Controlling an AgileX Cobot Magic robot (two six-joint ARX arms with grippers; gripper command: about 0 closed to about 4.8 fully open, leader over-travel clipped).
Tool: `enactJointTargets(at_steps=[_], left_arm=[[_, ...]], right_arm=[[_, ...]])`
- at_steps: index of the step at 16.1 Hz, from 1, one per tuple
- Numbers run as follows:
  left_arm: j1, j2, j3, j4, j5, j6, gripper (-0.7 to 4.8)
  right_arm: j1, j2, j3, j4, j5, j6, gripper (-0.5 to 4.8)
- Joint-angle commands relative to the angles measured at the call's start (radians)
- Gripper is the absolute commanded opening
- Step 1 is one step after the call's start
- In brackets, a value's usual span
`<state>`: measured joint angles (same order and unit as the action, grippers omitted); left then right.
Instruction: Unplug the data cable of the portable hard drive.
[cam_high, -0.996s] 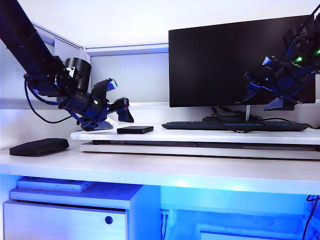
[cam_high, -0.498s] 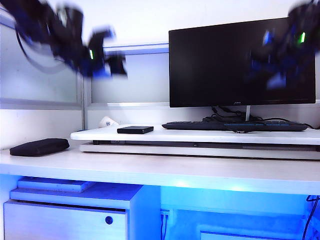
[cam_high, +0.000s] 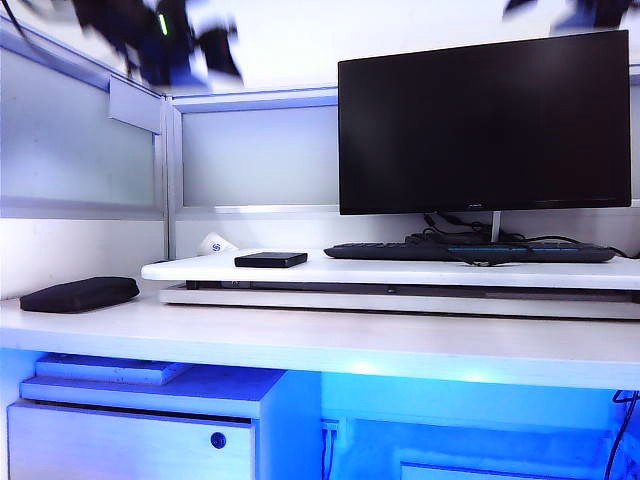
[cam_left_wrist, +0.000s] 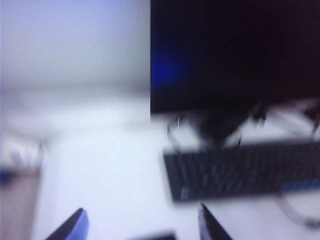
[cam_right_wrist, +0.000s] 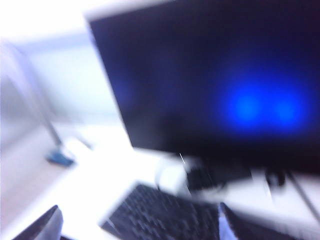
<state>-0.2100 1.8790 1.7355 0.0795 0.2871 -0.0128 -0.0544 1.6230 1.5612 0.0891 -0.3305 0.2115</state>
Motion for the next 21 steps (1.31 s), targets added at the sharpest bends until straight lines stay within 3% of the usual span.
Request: enactJointTargets(at_steps=[1,5,7,13,15,18,20,21], left_arm=[[0.002,-0.179,0.004,-0.079,0.003,0.005,2.95],[0.031,-0.353,0.001,-0.268,0.002,0.005,2.38],[0.045,-0.447,-0.056,-0.315,0.011,0.005,2.36],[0.045,-0.849,-0.498,-0.298,-0.015,-0.004,2.36],[0.045,-0.977,-0.645,-0.261,-0.024,-0.022,2.36],[0.045,-1.131,-0.821,-0.236,-0.156,0.000,2.36],[0.045,-1.213,-0.920,-0.235,-0.204,0.005,2.32],[0.045,-1.256,-0.981,-0.237,-0.213,0.005,1.98]], right_arm=[[-0.003,-0.121,0.003,-0.048,-0.032,-0.006,3.99],[-0.003,-0.233,0.003,-0.188,-0.057,-0.006,3.99],[-0.002,-0.293,0.002,-0.235,-0.071,-0.006,3.99],[-0.002,-0.483,-0.030,-0.406,-0.069,-0.021,3.99],[-0.002,-0.565,-0.145,-0.406,-0.068,-0.022,3.93],[-0.002,-0.710,-0.383,-0.397,-0.020,-0.023,3.85],[-0.002,-0.815,-0.539,-0.378,0.039,-0.037,3.53],[-0.002,-0.866,-0.617,-0.366,0.049,-0.048,3.35]])
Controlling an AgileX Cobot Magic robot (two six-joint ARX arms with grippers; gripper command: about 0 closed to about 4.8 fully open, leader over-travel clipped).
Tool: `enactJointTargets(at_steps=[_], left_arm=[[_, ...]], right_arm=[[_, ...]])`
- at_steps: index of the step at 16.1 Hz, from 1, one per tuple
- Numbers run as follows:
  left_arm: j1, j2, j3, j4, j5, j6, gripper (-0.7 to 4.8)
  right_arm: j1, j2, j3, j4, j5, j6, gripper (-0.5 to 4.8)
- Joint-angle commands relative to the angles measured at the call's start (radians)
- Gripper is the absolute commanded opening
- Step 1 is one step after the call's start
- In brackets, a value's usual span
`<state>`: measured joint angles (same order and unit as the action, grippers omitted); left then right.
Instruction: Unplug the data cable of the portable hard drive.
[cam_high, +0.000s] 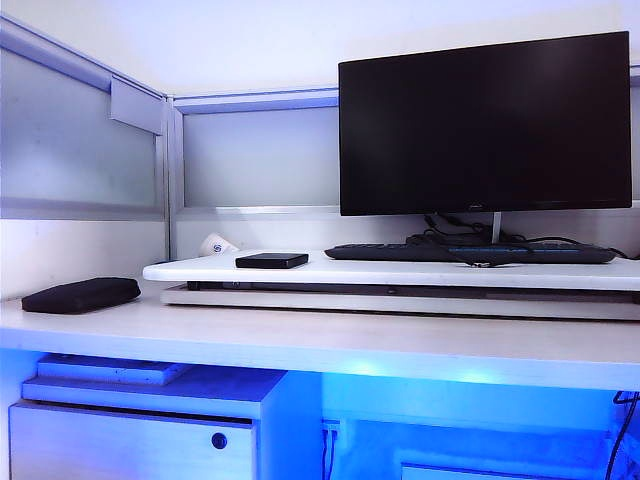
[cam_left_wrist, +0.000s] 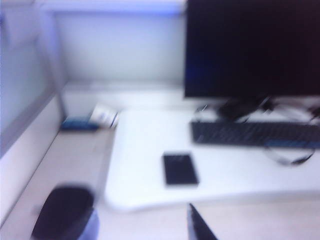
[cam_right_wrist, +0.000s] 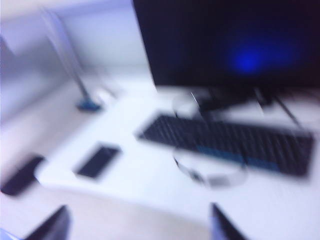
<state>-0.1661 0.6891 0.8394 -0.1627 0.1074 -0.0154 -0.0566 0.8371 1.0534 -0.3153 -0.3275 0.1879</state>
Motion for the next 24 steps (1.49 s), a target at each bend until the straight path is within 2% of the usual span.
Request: enactJointTargets(at_steps=[1,5,7,8,11,12,13,14,15,16,17,18,19,20,21,24], left_arm=[[0.001,-0.098,-0.136,0.006,-0.039,-0.002,1.77],[0.001,-0.231,-0.323,0.005,-0.117,-0.043,1.73],[0.001,-0.268,-0.378,0.004,-0.158,-0.080,1.13],[0.001,-0.283,-0.402,0.005,-0.177,-0.100,0.82],[0.001,-0.315,-0.455,0.006,-0.227,-0.131,0.73],[0.001,-0.329,-0.483,0.006,-0.275,-0.163,0.41],[0.001,-0.340,-0.505,0.008,-0.328,-0.196,0.08],[0.001,-0.383,-0.595,0.095,-0.397,-0.261,-0.06],[0.001,-0.390,-0.661,0.195,-0.298,-0.229,-0.06],[0.001,-0.390,-0.682,0.225,-0.267,-0.217,-0.06],[0.001,-0.389,-0.747,0.281,-0.150,-0.190,-0.06],[0.001,-0.389,-0.771,0.283,-0.105,-0.158,-0.06],[0.001,-0.390,-0.833,0.302,-0.029,-0.074,-0.06],[0.001,-0.396,-0.833,0.352,-0.028,-0.093,-0.06],[0.000,-0.490,-0.833,0.310,-0.020,-0.023,-0.06],[0.000,-0.593,-0.833,0.266,-0.024,-0.013,-0.06]], right_arm=[[0.000,-0.121,-0.172,0.040,0.054,-0.033,3.17],[-0.001,-0.278,-0.412,0.039,0.068,-0.032,2.53],[-0.001,-0.318,-0.481,0.035,0.068,-0.032,1.33],[-0.001,-0.338,-0.509,0.037,0.072,-0.032,0.94],[-0.001,-0.380,-0.583,0.053,0.127,-0.027,0.57],[-0.001,-0.399,-0.621,0.077,0.132,-0.023,0.08],[-0.001,-0.410,-0.645,0.094,0.132,-0.022,-0.06],[-0.001,-0.432,-0.728,0.194,0.132,0.029,-0.06],[-0.001,-0.431,-0.754,0.227,0.132,0.028,-0.06],[-0.001,-0.431,-0.761,0.233,0.131,0.027,-0.06],[-0.001,-0.431,-0.791,0.248,0.130,0.024,-0.06],[-0.001,-0.431,-0.807,0.258,0.129,0.024,-0.06],[0.001,-0.441,-0.887,0.326,0.122,0.026,-0.06],[0.002,-0.527,-0.889,0.319,0.133,0.024,-0.06],[0.001,-0.767,-0.959,0.270,0.141,0.021,-0.06],[0.000,-0.827,-0.991,0.242,0.130,0.021,-0.06]])
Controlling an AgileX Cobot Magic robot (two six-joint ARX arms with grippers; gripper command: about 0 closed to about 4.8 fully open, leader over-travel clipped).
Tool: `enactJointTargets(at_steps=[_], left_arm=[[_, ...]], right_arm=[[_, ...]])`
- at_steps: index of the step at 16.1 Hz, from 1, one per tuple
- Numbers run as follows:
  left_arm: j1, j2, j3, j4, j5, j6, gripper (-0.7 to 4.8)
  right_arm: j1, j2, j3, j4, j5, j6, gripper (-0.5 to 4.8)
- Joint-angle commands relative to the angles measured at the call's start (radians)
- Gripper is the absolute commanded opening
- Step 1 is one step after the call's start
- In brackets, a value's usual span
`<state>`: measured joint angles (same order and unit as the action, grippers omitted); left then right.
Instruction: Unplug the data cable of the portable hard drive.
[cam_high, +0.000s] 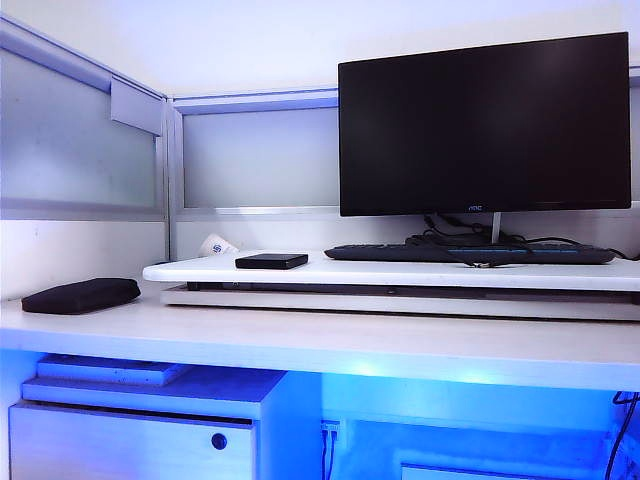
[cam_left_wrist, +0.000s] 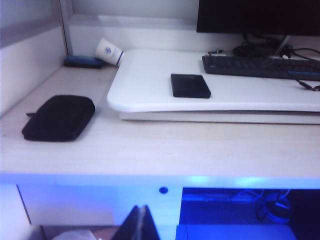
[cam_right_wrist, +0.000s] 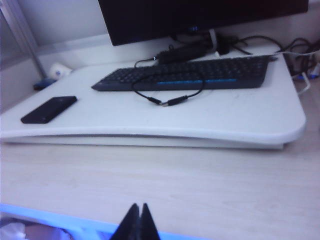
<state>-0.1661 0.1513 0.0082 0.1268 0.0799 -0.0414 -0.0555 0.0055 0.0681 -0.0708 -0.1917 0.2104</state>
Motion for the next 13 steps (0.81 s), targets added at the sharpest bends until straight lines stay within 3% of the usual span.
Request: enactJointTargets(at_steps=[1,4,8,13], left_arm=[[0.000,-0.099,-0.002,-0.057,0.003,0.020,-0.06],[0.000,-0.148,-0.001,-0.114,0.011,0.070,-0.06],[0.001,-0.148,-0.002,-0.114,0.003,0.069,-0.06],[0.001,-0.148,-0.001,-0.119,-0.155,0.068,-0.06]], right_arm=[[0.000,0.004,-0.005,0.005,-0.006,-0.005,-0.06],[0.000,-0.004,-0.005,0.039,-0.012,-0.031,-0.06],[0.000,-0.004,-0.006,0.013,-0.012,-0.032,-0.06],[-0.002,-0.004,-0.006,-0.008,-0.005,-0.032,-0.06]])
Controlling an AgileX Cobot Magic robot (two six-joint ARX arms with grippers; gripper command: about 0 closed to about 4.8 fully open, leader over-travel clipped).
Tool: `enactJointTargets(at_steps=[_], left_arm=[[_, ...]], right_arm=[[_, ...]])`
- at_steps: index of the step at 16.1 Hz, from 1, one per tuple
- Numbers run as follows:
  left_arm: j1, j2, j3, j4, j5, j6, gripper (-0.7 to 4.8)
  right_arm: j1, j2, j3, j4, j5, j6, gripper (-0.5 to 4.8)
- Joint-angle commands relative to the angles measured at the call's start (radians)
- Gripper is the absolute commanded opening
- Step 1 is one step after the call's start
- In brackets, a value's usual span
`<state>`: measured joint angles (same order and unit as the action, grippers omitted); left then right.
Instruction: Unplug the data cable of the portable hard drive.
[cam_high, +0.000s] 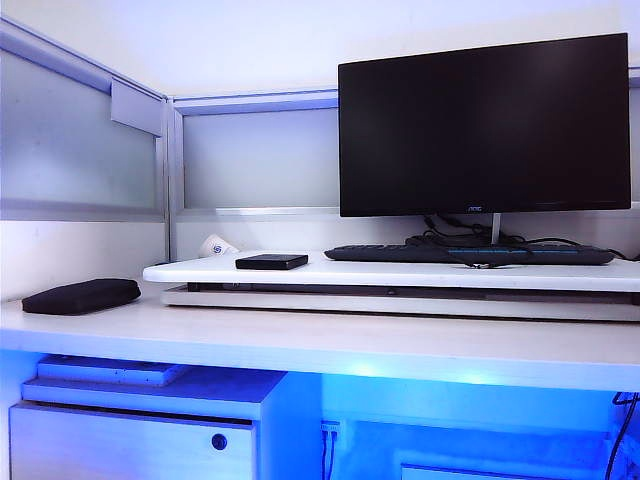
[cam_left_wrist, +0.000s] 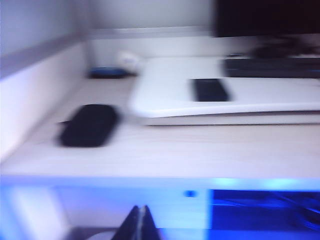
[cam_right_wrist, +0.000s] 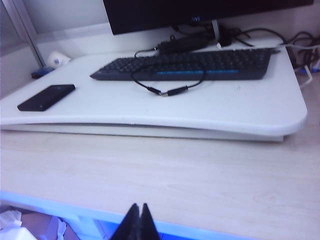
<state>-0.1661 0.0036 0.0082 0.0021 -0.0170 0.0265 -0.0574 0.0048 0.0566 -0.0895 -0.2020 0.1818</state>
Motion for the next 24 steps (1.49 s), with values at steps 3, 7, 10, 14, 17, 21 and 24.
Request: enactJointTargets(at_steps=[3,7,10,14,17,21,24], left_arm=[[0.001,0.000,-0.001,-0.006,-0.058,0.000,-0.06],[0.001,0.000,-0.001,-0.064,-0.058,0.000,-0.06],[0.001,0.000,-0.001,-0.073,-0.058,0.000,-0.06],[0.000,0.000,-0.001,-0.139,-0.024,0.000,-0.06],[0.000,0.000,0.000,-0.189,-0.021,-0.001,-0.06],[0.000,0.000,0.000,-0.188,-0.021,0.000,-0.06],[0.000,0.000,0.000,-0.188,-0.021,0.000,-0.06]], right_arm=[[0.000,-0.003,0.006,-0.007,-0.014,-0.002,-0.06],[0.000,-0.003,0.006,-0.077,-0.047,0.002,-0.06],[0.000,-0.003,0.006,-0.087,-0.046,0.002,-0.06],[0.000,-0.003,0.006,-0.169,-0.045,0.001,-0.06],[0.000,-0.003,0.006,-0.265,-0.043,0.001,-0.06],[0.000,-0.003,0.006,-0.273,-0.042,0.001,-0.06],[0.000,-0.003,0.006,-0.273,-0.042,0.001,-0.05]])
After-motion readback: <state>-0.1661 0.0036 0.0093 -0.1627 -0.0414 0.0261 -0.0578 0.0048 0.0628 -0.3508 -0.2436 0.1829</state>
